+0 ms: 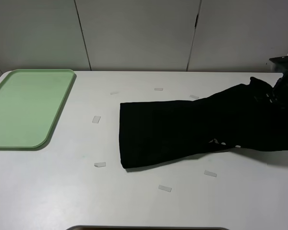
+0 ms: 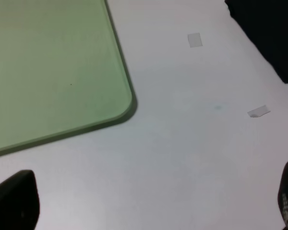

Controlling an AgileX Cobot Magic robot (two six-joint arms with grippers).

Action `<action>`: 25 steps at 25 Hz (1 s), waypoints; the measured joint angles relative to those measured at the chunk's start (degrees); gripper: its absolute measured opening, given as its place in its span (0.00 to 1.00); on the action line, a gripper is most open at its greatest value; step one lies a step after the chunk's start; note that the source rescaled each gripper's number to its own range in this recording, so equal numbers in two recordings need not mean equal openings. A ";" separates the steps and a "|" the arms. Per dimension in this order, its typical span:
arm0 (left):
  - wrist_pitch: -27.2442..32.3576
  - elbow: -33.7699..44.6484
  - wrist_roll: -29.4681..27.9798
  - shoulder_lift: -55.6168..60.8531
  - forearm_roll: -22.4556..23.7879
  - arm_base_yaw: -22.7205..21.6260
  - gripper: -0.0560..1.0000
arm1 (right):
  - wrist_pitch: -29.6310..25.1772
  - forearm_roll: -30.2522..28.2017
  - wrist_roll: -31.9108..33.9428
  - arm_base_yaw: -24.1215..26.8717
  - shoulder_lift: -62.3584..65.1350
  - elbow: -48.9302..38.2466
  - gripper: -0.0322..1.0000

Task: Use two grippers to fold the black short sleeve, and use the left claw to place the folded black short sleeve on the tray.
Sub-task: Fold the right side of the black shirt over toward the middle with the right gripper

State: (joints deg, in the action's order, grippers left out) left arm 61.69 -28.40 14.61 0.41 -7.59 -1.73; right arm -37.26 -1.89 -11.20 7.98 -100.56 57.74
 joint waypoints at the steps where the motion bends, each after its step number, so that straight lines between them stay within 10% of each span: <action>1: 0.00 0.00 0.00 0.00 0.00 0.00 1.00 | -0.53 -1.42 0.70 0.00 1.42 0.00 0.11; 11: 0.00 0.00 0.00 0.00 -0.07 0.00 1.00 | -14.83 -11.12 4.55 0.00 4.89 9.08 0.11; 25: 0.00 0.00 0.00 0.00 -0.07 0.00 1.00 | -17.19 -18.22 11.20 -4.33 -3.70 10.53 0.11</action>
State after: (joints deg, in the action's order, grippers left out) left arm 61.69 -28.40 14.61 0.41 -7.66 -1.73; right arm -54.45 -20.12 0.00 3.65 -104.25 68.27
